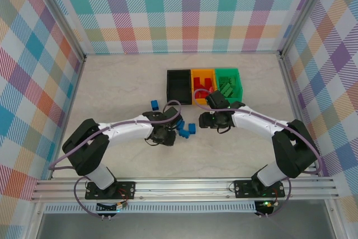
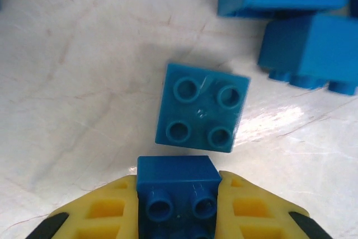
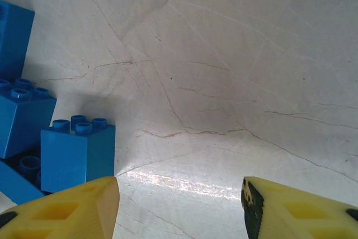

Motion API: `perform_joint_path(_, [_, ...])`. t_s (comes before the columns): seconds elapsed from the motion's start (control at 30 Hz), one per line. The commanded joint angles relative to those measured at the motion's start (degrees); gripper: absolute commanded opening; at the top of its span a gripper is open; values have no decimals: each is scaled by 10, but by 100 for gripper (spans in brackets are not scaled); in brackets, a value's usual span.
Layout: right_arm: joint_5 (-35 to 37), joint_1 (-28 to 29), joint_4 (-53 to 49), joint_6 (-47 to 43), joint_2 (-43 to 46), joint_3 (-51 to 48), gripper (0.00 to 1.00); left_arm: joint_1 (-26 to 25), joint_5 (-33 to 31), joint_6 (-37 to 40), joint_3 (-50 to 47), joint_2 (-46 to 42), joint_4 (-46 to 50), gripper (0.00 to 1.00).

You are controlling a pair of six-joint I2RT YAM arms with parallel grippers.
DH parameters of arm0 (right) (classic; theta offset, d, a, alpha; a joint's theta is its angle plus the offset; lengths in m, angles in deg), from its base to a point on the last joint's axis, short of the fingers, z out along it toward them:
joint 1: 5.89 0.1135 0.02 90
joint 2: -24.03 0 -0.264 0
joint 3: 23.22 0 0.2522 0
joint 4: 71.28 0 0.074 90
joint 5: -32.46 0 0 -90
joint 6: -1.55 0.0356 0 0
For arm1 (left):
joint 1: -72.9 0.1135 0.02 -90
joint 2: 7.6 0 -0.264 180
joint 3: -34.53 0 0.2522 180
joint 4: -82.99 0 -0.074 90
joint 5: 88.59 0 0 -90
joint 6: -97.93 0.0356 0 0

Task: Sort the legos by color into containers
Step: Pick up the lego from the middle-left of the table, then place the lego in the container, then pick up the lego from the center of the table.

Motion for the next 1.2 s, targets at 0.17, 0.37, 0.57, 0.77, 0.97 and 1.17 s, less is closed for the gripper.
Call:
perform_joint_path(0.17, [-19,22,10,17,6,-12,60,67,-10,31,177,3,45,20])
perform_joint_path(0.37, [-16,58,11,38,15,-25,60,123,1,59,374,127,83,21])
perform_joint_path(0.57, [-5,109,19,77,21,-35,60,148,-35,93,556,263,126,25])
perform_joint_path(0.77, [6,145,31,96,-7,-28,60,167,7,95,633,317,152,73])
perform_joint_path(0.97, [51,147,13,107,-35,6,60,167,7,82,460,175,60,74])
perform_joint_path(1.17, [77,146,4,99,-70,61,60,167,-11,58,257,-5,-1,74])
